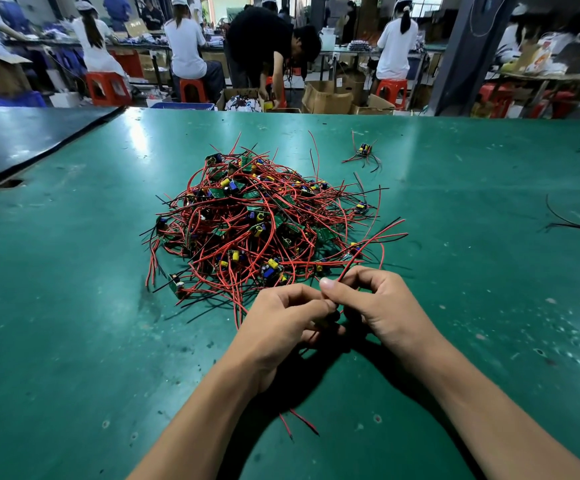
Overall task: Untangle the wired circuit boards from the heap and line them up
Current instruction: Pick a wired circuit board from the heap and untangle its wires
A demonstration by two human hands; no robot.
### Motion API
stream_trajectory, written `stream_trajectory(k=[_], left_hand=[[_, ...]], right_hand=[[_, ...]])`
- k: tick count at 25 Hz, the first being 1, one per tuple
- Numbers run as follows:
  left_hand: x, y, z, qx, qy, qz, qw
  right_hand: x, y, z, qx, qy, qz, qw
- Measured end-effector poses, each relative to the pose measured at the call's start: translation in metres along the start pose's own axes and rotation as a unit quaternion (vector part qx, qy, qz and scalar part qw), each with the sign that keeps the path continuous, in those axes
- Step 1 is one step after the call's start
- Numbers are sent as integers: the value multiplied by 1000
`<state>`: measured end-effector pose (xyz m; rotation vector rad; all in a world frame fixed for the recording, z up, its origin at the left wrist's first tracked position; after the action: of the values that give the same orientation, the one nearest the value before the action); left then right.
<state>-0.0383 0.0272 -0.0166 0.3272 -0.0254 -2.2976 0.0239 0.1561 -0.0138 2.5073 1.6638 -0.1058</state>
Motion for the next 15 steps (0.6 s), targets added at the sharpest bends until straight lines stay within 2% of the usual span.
stream_trajectory(k=[5,9,15], left_hand=[[-5,-1,2,-2,-15,34,999],[-6,-2,4,6,-17,35,999],[-5,-3,1,9,-23,28,999]], right_hand=[[7,-5,4,-23,42,14,999],[24,-12,6,-36,48,61,996],[39,-23,7,16,103,145,984]])
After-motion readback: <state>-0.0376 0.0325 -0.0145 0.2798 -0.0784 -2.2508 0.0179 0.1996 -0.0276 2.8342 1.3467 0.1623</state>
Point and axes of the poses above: each hand's wrist, its own y-axis away from the middle knuckle, its own x-axis out of the back of the hand, z = x × y, the point moved 3 cm from there along -y, towards the middle knuckle, and after that the axes turned 2 degrees about -x, right-handed, at the moved point
